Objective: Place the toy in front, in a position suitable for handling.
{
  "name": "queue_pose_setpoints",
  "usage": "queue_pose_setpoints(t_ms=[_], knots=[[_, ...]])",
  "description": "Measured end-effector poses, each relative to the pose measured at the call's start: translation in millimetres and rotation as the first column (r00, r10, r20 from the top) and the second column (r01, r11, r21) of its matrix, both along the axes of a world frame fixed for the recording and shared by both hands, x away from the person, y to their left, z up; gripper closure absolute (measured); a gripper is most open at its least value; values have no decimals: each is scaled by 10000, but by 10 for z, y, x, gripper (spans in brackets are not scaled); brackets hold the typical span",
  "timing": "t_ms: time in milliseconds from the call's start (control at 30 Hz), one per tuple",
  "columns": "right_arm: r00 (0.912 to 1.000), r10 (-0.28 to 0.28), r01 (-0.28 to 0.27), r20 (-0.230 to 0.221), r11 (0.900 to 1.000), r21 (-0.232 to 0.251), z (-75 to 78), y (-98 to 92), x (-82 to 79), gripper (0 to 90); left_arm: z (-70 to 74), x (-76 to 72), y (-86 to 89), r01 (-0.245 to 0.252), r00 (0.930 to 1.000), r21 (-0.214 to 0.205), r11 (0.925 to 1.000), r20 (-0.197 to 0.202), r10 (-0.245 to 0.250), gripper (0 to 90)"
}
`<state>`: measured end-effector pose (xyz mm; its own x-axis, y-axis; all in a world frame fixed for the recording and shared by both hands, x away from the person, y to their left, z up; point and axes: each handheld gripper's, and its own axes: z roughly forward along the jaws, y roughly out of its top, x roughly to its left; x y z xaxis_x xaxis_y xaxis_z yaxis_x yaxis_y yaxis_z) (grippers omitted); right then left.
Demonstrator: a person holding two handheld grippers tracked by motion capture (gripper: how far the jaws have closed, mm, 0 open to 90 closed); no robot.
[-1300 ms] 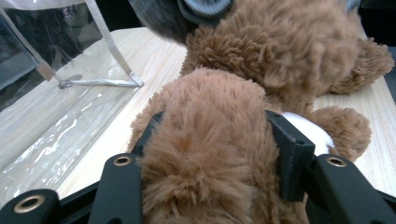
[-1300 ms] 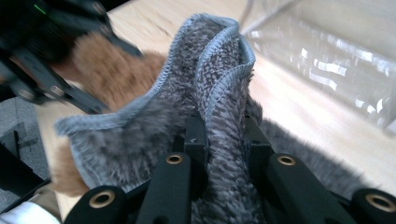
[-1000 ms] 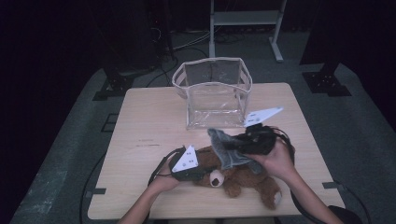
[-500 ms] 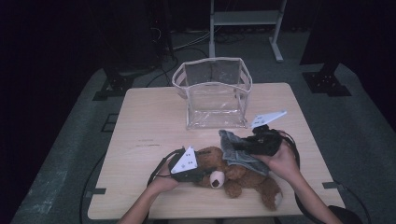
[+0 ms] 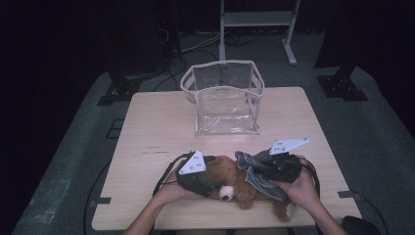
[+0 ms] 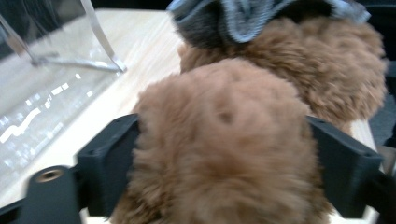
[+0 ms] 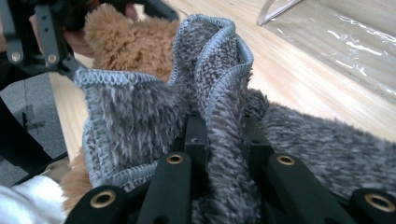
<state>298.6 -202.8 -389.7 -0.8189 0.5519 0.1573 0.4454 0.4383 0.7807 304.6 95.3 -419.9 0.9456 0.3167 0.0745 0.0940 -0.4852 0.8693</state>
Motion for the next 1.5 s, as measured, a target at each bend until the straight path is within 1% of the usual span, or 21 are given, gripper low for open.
queue_pose_setpoints(t_ms=[100,133,233,300,367,467,600,667,700,800,867,900,967,1033,1100,1167,1300,1367,1433,1467,1500], knots=[[9999,-24,23,107,10000,49,-31,0,-115,768,18,-38,-76,191,9998,404,9990,106,-195,103],[9998,-2,2,177,10000,24,-31,0,-141,768,20,-53,-107,365,9989,656,9972,265,-383,145],[9998,12,-9,221,9999,-109,-2,-15,-129,765,60,-18,-120,496,9976,1241,9910,415,-552,418],[9999,-120,120,-6,9997,219,35,-48,-30,764,82,22,-121,333,9970,1373,9900,650,-425,496],[9997,-208,211,-103,9993,310,81,-63,80,761,96,78,-139,142,9943,1460,9892,1022,-294,520],[9989,-435,440,-146,9985,336,185,-68,226,762,119,189,-128,127,9862,1165,9931,1627,-317,525],[9963,-863,864,-39,9943,625,376,-131,406,761,154,288,-102,156,9754,762,9970,2183,-320,527],[9949,-1013,1013,-38,9934,538,409,-157,505,760,143,321,-87,119,9705,615,9980,2396,-264,526],[9937,-1104,1114,-219,9924,516,388,-174,583,760,130,330,-72,99,9691,509,9987,2459,-221,525],[9901,-988,1017,-1001,9945,236,201,-168,716,760,64,330,-19,51,9726,205,9998,2321,-97,498],[9889,-767,781,-1271,9969,63,61,-114,687,763,30,312,10,-34,9814,277,9996,1921,-20,393],[9893,-708,733,-1276,9972,150,20,-88,641,764,24,293,30,-133,9843,296,9995,1762,79,301],[9937,-652,667,-914,9977,141,2,-47,514,765,44,249,83,-58,9931,178,9998,1174,37,196],[9974,-539,541,-488,9985,26,8,-13,358,766,67,193,124,-11,9955,234,9997,950,-11,126],[9989,-441,441,-142,9990,-7,-4,9,205,768,97,121,158,173,9980,20,9998,616,-174,111],[9993,-327,329,206,9994,-68,-31,24,64,769,129,67,172,371,9988,-403,9985,327,-358,111],[9980,-120,128,628,9998,-122,-62,47,-149,771,182,20,154,392,9991,-1078,9934,-95,-405,115],[9982,16,-9,604,9999,-120,-69,55,-224,770,140,34,105,218,9991,-443,9988,-367,-234,113],[9983,201,-189,549,9996,-223,-66,56,-283,769,76,49,93,394,9936,-382,9985,-1040,-432,112],[9985,274,-263,482,9994,-242,-62,55,-299,769,20,31,84,439,9912,-258,9987,-1240,-468,127],[9986,416,-410,339,9990,-190,-32,40,-317,768,-17,1,83,514,9905,-253,9984,-1261,-542,146]])
